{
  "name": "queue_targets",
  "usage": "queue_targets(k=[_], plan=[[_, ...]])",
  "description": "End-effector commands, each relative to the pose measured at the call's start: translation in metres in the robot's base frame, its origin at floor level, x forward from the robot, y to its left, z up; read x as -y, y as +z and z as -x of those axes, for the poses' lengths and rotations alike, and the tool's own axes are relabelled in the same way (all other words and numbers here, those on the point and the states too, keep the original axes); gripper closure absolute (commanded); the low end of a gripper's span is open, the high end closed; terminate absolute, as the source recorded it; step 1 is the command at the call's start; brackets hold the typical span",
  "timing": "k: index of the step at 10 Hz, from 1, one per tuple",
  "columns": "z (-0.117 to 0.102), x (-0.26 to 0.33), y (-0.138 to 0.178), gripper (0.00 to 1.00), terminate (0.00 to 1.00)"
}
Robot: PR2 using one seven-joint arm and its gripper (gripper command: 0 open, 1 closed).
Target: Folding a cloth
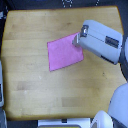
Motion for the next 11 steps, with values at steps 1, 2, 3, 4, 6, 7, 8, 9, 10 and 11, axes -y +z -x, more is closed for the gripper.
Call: queue_targets(k=[1, 2, 3, 4, 6, 7, 8, 9, 10, 11], plan=[[0.012, -0.022, -0.033, 0.0, 0.0], [0.018, -0.02, -0.036, 0.0, 0.0], [0.022, -0.02, -0.037, 0.0, 0.0], [0.029, -0.018, -0.04, 0.0, 0.0], [0.037, -0.02, -0.041, 1.0, 0.0], [0.04, -0.022, -0.04, 1.0, 0.0], [0.04, -0.022, -0.04, 1.0, 0.0], [0.036, -0.021, -0.039, 1.0, 0.0], [0.033, -0.02, -0.037, 1.0, 0.0], [0.031, -0.019, -0.036, 1.0, 0.0]])
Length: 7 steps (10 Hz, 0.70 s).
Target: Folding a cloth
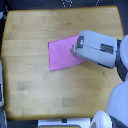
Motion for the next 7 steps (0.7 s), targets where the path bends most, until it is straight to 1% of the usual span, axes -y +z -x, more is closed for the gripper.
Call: queue_targets(k=[1, 7], plan=[[-0.001, 0.002, 0.001, 1.0, 0.0], [-0.004, 0.005, 0.013, 1.0, 0.0]])
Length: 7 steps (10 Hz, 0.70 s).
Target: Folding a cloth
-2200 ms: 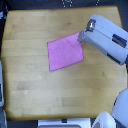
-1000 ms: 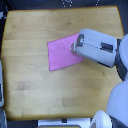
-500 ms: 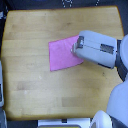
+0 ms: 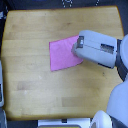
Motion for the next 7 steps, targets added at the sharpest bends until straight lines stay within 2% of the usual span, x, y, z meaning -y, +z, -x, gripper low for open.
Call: queue_targets(k=[1, 7], plan=[[-0.003, 0.007, 0.013, 1.0, 0.0], [-0.01, 0.012, 0.024, 1.0, 0.0]])
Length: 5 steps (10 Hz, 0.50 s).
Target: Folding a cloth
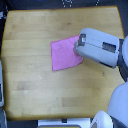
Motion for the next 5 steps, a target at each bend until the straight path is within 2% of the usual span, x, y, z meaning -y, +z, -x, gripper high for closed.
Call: queue_targets(k=[1, 5], plan=[[-0.0069, 0.0016, 0.0108, 1.0, 0.0], [-0.0085, -0.0012, 0.012, 1.0, 0.0]])
